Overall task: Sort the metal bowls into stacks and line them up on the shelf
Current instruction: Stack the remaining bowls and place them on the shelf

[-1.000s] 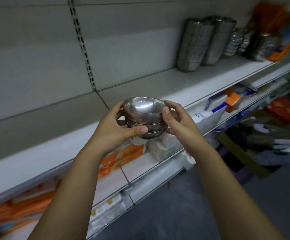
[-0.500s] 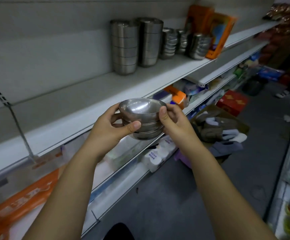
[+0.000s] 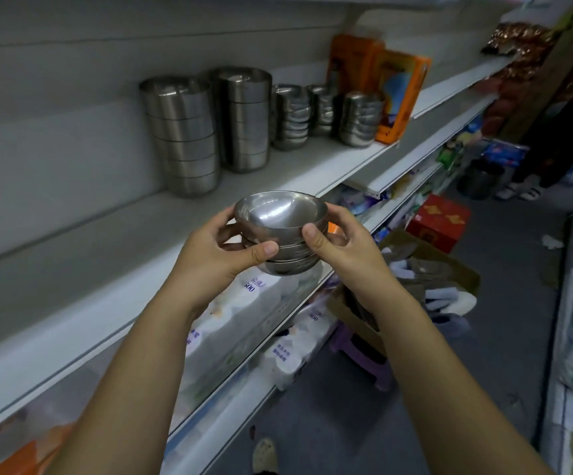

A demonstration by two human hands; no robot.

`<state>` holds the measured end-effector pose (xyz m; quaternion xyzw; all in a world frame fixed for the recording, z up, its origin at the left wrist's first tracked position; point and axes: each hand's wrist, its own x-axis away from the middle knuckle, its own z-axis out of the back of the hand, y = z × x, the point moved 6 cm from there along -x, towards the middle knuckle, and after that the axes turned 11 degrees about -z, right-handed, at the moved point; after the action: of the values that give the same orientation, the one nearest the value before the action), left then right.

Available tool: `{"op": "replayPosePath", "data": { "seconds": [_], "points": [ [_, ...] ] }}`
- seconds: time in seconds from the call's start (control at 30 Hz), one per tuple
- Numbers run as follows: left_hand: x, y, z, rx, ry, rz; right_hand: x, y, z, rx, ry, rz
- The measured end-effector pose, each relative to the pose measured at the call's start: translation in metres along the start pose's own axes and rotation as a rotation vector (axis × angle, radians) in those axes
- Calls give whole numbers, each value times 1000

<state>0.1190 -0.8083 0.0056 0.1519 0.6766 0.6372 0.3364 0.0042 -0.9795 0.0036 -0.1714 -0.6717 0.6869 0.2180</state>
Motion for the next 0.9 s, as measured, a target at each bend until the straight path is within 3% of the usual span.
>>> {"op": "replayPosePath", "data": {
  "seconds": [0.27,0.53,0.9],
  "points": [
    [-129,-7,-16,-12,-35,-67,-113,-22,34,-14,64,34],
    [-202,-45,-32,-117,-36,-37,-191,1,62,52,97,-16],
    [-290,-96,-81,-247,93,29,-307,10,125,123,-41,-26]
  ]
}}
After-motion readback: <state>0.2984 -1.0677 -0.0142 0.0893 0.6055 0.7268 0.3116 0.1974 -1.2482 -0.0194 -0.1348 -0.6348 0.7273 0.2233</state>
